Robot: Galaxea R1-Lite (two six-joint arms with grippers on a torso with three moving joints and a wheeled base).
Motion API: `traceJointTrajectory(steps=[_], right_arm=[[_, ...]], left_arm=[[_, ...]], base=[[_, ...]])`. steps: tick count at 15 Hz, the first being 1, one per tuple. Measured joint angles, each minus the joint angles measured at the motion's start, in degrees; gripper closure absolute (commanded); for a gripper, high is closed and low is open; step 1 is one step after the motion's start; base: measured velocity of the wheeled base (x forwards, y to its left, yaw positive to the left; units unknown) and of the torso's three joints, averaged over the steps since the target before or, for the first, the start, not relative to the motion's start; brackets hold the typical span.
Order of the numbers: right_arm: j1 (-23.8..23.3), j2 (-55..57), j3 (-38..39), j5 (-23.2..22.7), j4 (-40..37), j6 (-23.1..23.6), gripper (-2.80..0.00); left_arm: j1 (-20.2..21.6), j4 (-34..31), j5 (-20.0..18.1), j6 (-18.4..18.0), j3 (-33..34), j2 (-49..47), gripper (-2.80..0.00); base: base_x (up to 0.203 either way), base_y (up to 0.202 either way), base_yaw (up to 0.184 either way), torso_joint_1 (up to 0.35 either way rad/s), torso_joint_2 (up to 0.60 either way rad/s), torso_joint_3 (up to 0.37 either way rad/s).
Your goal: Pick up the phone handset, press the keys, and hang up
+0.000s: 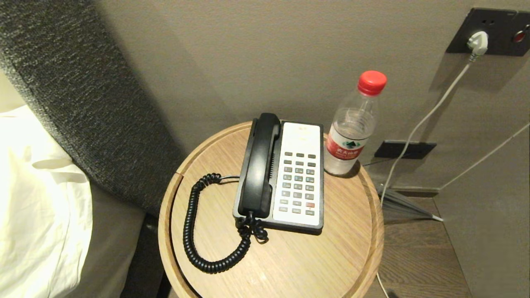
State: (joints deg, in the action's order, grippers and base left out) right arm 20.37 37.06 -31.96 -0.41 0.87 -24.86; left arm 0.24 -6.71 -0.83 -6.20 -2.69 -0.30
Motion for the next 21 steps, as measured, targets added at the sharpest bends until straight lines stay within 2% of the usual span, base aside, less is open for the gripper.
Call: traceJointTrajectory(steps=[1, 3, 4, 21], right_arm=[[-0.03, -1.33, 0.73, 0.01, -0.53, 0.00, 0.00], [-0.04, -3.49, 1.18, 0.04, -2.02, 0.02, 0.00], [-0.01, -4.13, 1.18, 0.01, -2.08, 0.02, 0.00], [0.00, -8.79, 2.42, -0.18, -4.79, 0.09, 0.00]], left_arm=[[-0.02, 3.18, -0.30, -0.80, 1.01, 0.14, 0.00], [-0.04, 6.22, -0.44, 0.28, 2.09, 0.30, 0.00], [-0.04, 6.35, -0.26, 1.18, 2.34, 0.30, 0.00], [-0.13, 6.63, 0.15, 3.03, 2.62, 0.37, 0.00]], base=[[0.000, 0.000, 0.000, 0.000, 0.00, 0.000], [0.000, 0.000, 0.000, 0.000, 0.00, 0.000], [0.000, 0.000, 0.000, 0.000, 0.00, 0.000], [0.000, 0.000, 0.000, 0.000, 0.00, 0.000]])
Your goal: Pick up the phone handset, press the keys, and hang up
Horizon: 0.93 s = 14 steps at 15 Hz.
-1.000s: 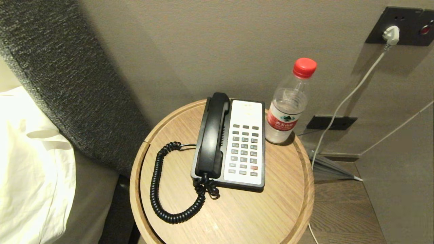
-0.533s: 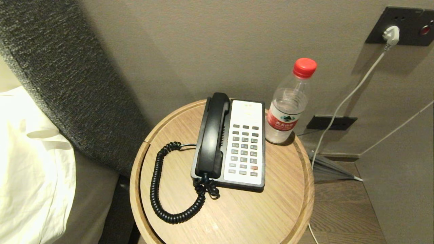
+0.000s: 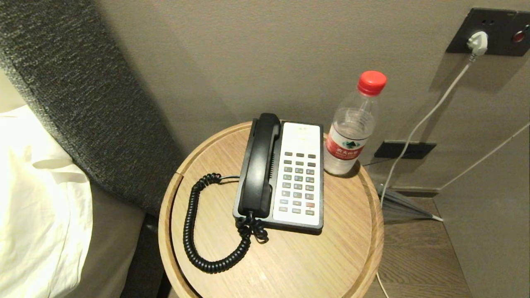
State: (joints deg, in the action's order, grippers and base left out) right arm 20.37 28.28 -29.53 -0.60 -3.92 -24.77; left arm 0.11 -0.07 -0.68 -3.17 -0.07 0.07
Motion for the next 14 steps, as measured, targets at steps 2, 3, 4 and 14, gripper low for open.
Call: traceJointTrajectory(steps=[2, 3, 4, 14], right_arm=[[-0.01, -1.34, 0.69, 0.05, -2.03, 0.03, 0.00], [0.00, -1.83, 0.99, 0.13, -2.05, 0.04, 0.00], [-0.01, -2.31, 1.68, 0.29, -2.30, 0.02, 0.00], [-9.46, -6.58, 6.69, -0.28, -4.26, 1.45, 0.00]], left_arm=[[0.02, -0.01, 0.00, 0.01, 0.00, 0.00, 0.00], [0.05, -0.02, -0.02, 0.03, 0.00, 0.00, 0.00], [0.10, -0.02, -0.02, 0.03, 0.00, 0.00, 0.00], [0.05, -0.02, -0.02, 0.01, -0.02, 0.00, 0.00]], base=[[0.000, 0.000, 0.000, 0.000, 0.00, 0.000], [0.000, 0.000, 0.000, 0.000, 0.00, 0.000], [0.000, 0.000, 0.000, 0.000, 0.00, 0.000], [0.000, 0.000, 0.000, 0.000, 0.00, 0.000]])
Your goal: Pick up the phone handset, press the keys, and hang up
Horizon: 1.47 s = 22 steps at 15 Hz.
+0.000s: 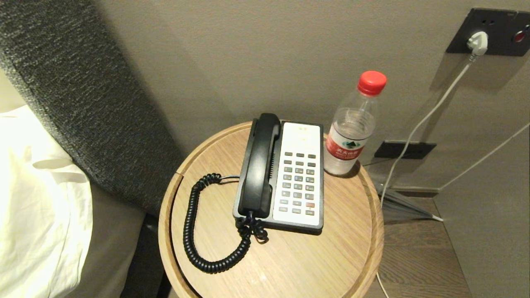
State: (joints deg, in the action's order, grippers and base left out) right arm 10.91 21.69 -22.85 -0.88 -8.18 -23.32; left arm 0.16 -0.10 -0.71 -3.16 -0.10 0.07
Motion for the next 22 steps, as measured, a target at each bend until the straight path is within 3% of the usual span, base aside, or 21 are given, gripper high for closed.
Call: traceJointTrajectory(steps=[8, 14, 22], right_arm=[[-7.93, -4.93, 9.58, -0.50, 2.13, 6.26, 0.00], [-9.64, -10.63, 19.92, 0.69, 7.75, 16.43, 0.00], [-10.58, -19.24, 21.36, 1.86, 5.13, 22.97, 0.00]], left_arm=[[0.00, 0.00, 0.01, 0.00, 0.00, 0.00, 0.00], [0.00, 0.00, 0.00, 0.00, 0.00, 0.00, 0.00], [0.00, 0.01, 0.02, 0.00, 0.00, 0.00, 0.00]], base=[[0.000, 0.000, 0.000, 0.000, 0.00, 0.000], [0.000, 0.000, 0.000, 0.000, 0.00, 0.000], [0.000, 0.000, 0.000, 0.000, 0.00, 0.000]])
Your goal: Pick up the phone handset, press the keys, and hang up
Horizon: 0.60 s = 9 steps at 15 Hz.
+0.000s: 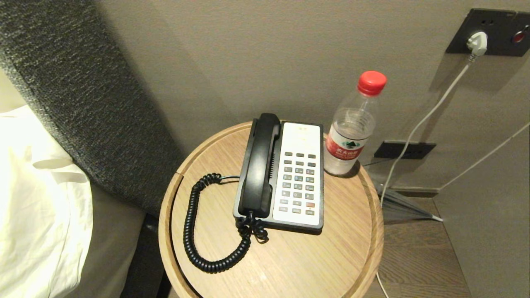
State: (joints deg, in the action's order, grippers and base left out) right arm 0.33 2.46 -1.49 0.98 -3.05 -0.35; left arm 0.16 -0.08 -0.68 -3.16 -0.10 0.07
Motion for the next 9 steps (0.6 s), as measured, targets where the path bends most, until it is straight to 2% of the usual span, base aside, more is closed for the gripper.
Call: traceJointTrajectory(steps=[4, 9], right_arm=[[0.00, -1.94, -0.15, -0.82, -0.82, 2.38, 0.00], [0.00, -2.43, -0.38, -1.03, -1.19, 2.67, 0.00]], left_arm=[[0.00, -0.01, -0.02, -0.01, 0.00, 0.00, 0.00], [0.00, -0.01, 0.00, -0.01, 0.00, 0.00, 0.00]], base=[[0.000, 0.000, 0.000, 0.000, 0.00, 0.000], [0.000, 0.000, 0.000, 0.000, 0.00, 0.000]])
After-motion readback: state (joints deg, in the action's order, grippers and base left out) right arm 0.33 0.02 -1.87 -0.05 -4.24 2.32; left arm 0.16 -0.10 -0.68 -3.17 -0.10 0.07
